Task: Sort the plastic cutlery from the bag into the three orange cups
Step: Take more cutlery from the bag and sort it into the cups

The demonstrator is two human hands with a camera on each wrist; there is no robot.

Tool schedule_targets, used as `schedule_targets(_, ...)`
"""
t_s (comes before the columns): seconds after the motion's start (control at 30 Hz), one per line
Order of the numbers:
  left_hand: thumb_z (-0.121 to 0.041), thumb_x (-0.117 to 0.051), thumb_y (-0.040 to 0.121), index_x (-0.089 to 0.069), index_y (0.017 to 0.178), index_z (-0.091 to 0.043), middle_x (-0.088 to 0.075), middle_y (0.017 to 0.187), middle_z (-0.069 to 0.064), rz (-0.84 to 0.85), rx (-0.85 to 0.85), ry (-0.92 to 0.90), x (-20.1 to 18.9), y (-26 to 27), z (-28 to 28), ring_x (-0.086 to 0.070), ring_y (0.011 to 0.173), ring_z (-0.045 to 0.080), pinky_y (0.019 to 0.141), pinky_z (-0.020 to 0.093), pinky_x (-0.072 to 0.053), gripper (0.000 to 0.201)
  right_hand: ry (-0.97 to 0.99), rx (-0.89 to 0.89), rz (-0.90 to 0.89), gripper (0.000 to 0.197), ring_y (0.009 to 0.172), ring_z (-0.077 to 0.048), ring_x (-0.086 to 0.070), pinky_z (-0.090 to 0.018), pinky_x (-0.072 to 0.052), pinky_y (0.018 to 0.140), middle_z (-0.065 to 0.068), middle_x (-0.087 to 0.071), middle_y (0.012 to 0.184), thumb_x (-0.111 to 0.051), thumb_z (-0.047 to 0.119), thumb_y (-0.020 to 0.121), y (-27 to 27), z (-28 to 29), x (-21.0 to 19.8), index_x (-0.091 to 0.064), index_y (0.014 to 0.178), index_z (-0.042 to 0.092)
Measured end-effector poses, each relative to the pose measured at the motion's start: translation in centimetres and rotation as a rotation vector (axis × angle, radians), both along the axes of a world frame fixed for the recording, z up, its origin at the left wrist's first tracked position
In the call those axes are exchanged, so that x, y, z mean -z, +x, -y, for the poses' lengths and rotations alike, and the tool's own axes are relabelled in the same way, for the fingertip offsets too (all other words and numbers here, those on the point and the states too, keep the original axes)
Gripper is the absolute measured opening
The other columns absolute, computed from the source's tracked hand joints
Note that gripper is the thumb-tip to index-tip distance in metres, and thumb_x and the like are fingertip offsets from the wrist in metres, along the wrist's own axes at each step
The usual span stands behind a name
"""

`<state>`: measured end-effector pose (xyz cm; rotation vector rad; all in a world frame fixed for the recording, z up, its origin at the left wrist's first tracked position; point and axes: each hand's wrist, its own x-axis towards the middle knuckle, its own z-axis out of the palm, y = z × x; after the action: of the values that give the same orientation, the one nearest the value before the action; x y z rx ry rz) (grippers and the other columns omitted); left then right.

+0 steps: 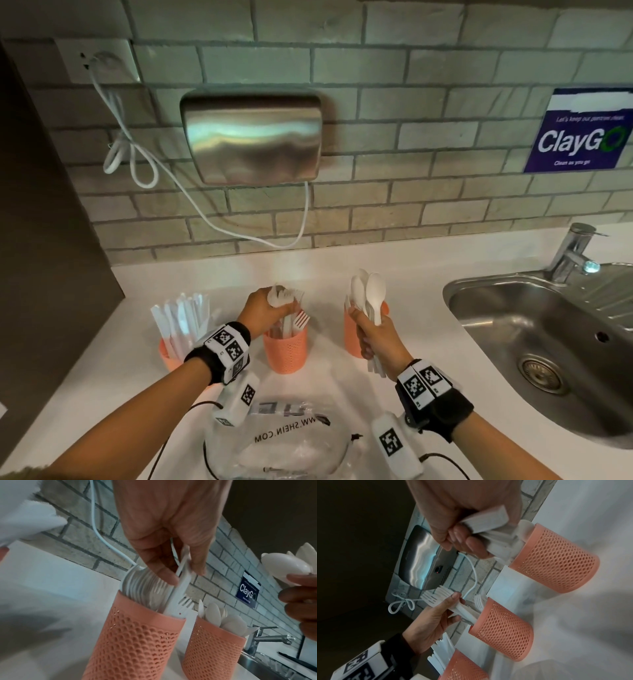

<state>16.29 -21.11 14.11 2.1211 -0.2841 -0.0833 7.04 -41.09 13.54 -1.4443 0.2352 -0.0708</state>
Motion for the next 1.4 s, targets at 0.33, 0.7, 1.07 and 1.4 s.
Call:
schedule_targets(0.33,-0.023,-0.056,0.091,-0.057,0.122,-0.016,-0.058,0.118,0.002,0.339,0.165,0.56,0.3,-0.3,0.5,-0.047,0.116,0.019,0.091,0.03,-0.043,0.033,0.015,-0.011,0.005,0.034,0.03,-0.006,-0.026,-0.016,-0.024,0.035,0.008,-0.033,0.038,-0.056,0.021,0.092,1.3,-0.8,1.0,-0.039,0.062,0.016)
schedule_targets(0.7,-0.035,-0.03,0.099,0.006,0.149,-0.01,0.004,0.159,0.012,0.36,0.313,1.06,1.6,-2.0,2.0,0.0,0.147,0.022,0.118,0.036,0.005,0.066,-0.009,0.015,0.035,0.031,0.029,-0.004,-0.028,-0.017,-0.025,0.033,0.011,-0.035,0.036,-0.056,0.023,0.091,1.4,-0.8,0.8,-0.041,0.065,0.016)
schedule_targets(1.07,-0.066,-0.011,0.082,0.009,0.148,-0.009,0.008,0.159,0.008,0.237,0.27,1.015,1.1,-1.0,1.5,0.005,0.147,0.019,0.118,0.037,0.004,0.09,-0.068,0.065,-0.005,0.029,0.029,-0.007,-0.028,-0.017,-0.026,0.036,0.002,-0.034,0.046,-0.055,0.033,0.09,1.8,-0.5,0.3,-0.047,0.069,0.014)
schedule_targets(1.4,-0.067,-0.026,0.087,-0.031,0.144,-0.028,-0.049,0.138,-0.013,0.377,0.263,0.379,-6.4,-8.7,-4.6,-0.047,0.124,0.0,0.106,0.022,-0.036,0.069,0.007,0.329,0.177,0.025,0.043,-0.009,-0.045,-0.021,-0.038,0.045,-0.003,-0.045,0.056,-0.061,0.019,0.087,5.1,2.7,-3.9,-0.049,0.066,0.014)
